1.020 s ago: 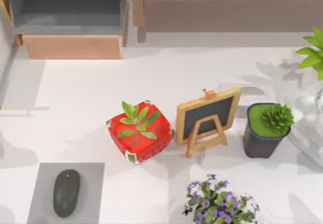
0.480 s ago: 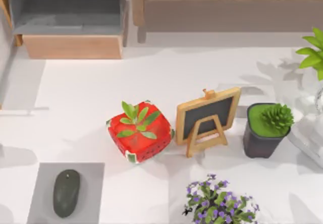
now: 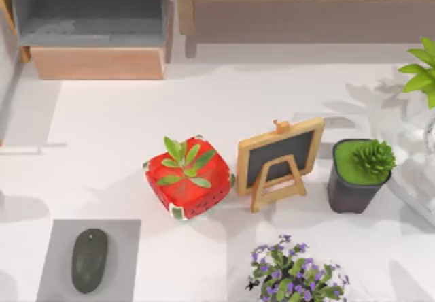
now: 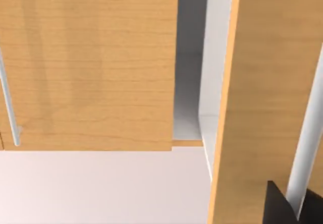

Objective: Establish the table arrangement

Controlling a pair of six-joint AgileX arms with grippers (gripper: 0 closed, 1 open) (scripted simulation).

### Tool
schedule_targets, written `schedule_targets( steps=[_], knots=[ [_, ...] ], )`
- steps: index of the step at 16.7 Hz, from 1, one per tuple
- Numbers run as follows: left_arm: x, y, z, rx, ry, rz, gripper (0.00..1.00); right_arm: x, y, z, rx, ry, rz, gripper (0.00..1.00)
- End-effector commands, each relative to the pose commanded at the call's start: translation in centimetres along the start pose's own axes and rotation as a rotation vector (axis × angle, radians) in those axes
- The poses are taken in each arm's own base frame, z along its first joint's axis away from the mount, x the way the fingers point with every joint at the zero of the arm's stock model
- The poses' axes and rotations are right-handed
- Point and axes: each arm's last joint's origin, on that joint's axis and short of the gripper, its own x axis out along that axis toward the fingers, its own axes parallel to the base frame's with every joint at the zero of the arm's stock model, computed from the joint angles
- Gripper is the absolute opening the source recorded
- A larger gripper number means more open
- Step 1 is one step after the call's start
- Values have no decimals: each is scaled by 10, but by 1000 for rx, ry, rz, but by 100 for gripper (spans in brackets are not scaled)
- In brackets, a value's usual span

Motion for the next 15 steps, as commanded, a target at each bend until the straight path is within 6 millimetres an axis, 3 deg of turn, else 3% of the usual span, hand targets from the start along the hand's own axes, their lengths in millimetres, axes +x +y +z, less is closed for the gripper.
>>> schedule_targets(
  steps=[6,12,15],
  knots=[
    [54,2,5,2,-2,5,0,0,0,0,0,0,0,100],
    [57,1,5,-6,2,-5,0,0,0,0,0,0,0,100],
    [73,-1,5,-5,4,-8,0,0,0,0,0,0,0,100]
  ],
)
